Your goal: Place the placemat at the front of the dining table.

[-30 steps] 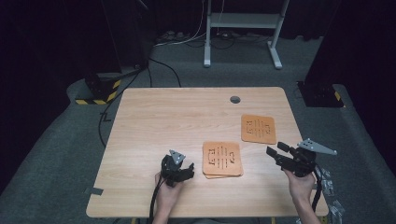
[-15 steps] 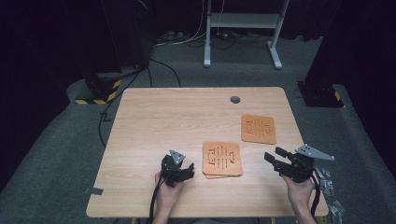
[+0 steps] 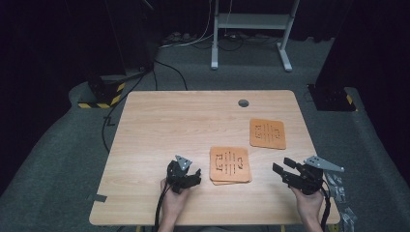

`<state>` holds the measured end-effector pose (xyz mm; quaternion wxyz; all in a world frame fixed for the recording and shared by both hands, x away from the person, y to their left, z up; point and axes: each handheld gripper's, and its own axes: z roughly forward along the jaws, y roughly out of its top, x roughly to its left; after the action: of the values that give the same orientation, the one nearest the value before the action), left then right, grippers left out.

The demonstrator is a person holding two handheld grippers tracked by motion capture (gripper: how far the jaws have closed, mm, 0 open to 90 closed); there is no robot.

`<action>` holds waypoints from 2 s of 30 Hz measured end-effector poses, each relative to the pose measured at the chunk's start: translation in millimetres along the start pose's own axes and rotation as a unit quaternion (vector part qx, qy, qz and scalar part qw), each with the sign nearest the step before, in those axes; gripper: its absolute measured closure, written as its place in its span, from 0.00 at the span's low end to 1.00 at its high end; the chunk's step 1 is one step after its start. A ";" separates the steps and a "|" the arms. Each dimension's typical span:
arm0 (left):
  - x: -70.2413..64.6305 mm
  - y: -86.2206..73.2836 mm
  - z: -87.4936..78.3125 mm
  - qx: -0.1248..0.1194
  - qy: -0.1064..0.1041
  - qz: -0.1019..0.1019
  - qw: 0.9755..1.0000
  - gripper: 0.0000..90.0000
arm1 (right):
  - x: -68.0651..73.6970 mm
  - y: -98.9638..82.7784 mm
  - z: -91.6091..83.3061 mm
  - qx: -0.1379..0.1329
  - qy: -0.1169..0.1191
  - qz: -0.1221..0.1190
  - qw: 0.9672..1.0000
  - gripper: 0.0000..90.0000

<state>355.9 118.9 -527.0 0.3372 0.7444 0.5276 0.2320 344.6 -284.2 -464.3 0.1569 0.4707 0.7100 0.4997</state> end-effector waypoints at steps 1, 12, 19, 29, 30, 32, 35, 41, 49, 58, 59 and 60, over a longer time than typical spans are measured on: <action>0.0 0.0 0.0 0.000 0.000 0.000 1.000 0.27 | -0.1 -1.0 0.0 0.000 -0.003 0.000 1.000 0.42; 0.0 -0.1 0.1 0.000 0.000 0.000 1.000 0.27 | -5.1 -13.2 5.6 0.016 -0.022 0.000 1.000 0.42; -0.2 -0.2 0.2 -0.002 0.000 -0.001 1.000 0.27 | -7.8 -20.2 11.9 0.029 -0.030 0.002 0.999 0.42; -0.3 -0.2 0.1 -0.002 0.001 -0.002 1.000 0.27 | -12.2 -30.7 24.0 0.053 -0.052 -0.005 0.997 0.41; -0.3 -0.2 0.1 -0.002 0.001 -0.002 1.000 0.27 | -12.3 -31.8 25.1 0.058 -0.056 -0.004 0.997 0.41; -0.3 -0.2 0.1 -0.002 0.000 -0.002 1.000 0.27 | -13.0 -33.6 26.5 0.064 -0.061 -0.007 0.996 0.41; -0.2 -0.2 0.1 -0.001 0.000 -0.001 1.000 0.27 | -13.9 -36.2 29.7 0.068 -0.067 -0.010 0.995 0.41; -0.2 -0.2 0.1 -0.001 0.000 -0.001 1.000 0.27 | -14.0 -38.8 32.9 0.084 -0.077 -0.026 0.993 0.41; -0.4 -0.2 0.2 -0.002 0.001 -0.003 1.000 0.27 | -13.2 -40.8 38.7 0.099 -0.088 -0.033 0.991 0.40; -0.3 -0.2 0.1 -0.002 0.001 -0.002 1.000 0.27 | -11.7 -41.2 41.4 0.108 -0.094 -0.040 0.989 0.39; -0.3 -0.2 0.1 -0.002 0.001 -0.002 1.000 0.27 | -11.6 -41.0 41.4 0.115 -0.093 -0.041 0.988 0.39; -0.4 -0.2 0.1 -0.002 0.001 -0.003 1.000 0.27 | -10.7 -41.7 42.8 0.111 -0.101 -0.042 0.988 0.39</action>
<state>355.8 118.5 -527.2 0.3387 0.7423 0.5293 0.2324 358.3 -271.4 -522.0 0.1953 0.5028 0.7607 0.3610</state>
